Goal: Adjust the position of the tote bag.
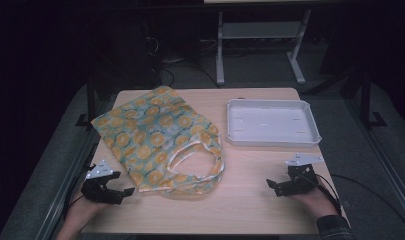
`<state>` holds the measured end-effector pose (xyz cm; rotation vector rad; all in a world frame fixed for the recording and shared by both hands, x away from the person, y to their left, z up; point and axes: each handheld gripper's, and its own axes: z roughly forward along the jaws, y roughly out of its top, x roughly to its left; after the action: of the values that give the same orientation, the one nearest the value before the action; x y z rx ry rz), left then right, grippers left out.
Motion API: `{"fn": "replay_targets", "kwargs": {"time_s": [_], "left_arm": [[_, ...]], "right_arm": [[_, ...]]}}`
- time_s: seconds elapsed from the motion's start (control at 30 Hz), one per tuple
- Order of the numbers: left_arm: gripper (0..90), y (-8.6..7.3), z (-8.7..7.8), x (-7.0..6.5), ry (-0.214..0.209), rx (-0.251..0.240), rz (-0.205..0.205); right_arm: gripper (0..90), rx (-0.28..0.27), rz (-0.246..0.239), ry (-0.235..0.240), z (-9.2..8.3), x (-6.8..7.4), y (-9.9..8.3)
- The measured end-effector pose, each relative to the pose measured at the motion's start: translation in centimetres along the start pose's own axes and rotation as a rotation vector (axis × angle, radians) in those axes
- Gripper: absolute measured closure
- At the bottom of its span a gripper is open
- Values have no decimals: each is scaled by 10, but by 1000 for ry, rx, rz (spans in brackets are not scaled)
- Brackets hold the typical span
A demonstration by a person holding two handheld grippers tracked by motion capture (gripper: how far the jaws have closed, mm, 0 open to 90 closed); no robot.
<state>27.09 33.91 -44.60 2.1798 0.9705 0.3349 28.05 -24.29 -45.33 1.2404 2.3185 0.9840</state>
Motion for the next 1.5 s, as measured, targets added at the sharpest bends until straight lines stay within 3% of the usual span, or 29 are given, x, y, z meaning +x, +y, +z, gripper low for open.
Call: {"fn": "replay_targets", "kwargs": {"time_s": [0.53, 0.63, 0.73, 0.83, 1.07, 1.23, 1.3, 1.33, 1.37, 1.43, 1.5], "left_arm": [[149, 27, -1, -16, -2, -51, 17], [148, 28, 2, -20, -2, -68, -1], [151, 27, 5, -23, -8, -52, -8], [173, 27, 13, -27, -24, -9, 11], [189, 23, 25, -35, -12, 72, 12], [278, 21, 32, -33, -5, 105, 18], [381, 22, 32, -33, 0, 112, 19], [381, 22, 32, -33, 3, 112, 19], [457, 22, 31, -32, 11, 122, 26], [489, 22, 31, -32, 10, 125, 28], [581, 22, 30, -32, 6, 128, 35]], "right_arm": [[8, 9, 0, 9, 1, 2, -1], [9, 15, -15, 12, 3, 6, 2], [8, 7, -16, 21, 4, 8, 3], [9, 22, -26, 31, 7, 8, 2], [9, 15, -21, 28, 5, 7, 2], [9, 16, -30, 32, 7, 8, 2], [9, 20, -37, 34, 5, 10, 1], [9, 20, -37, 34, 5, 10, 1], [9, 17, -29, 30, 4, 11, 1], [9, 17, -28, 28, 4, 10, 1], [9, 13, -36, 26, 4, 10, 2]]}}
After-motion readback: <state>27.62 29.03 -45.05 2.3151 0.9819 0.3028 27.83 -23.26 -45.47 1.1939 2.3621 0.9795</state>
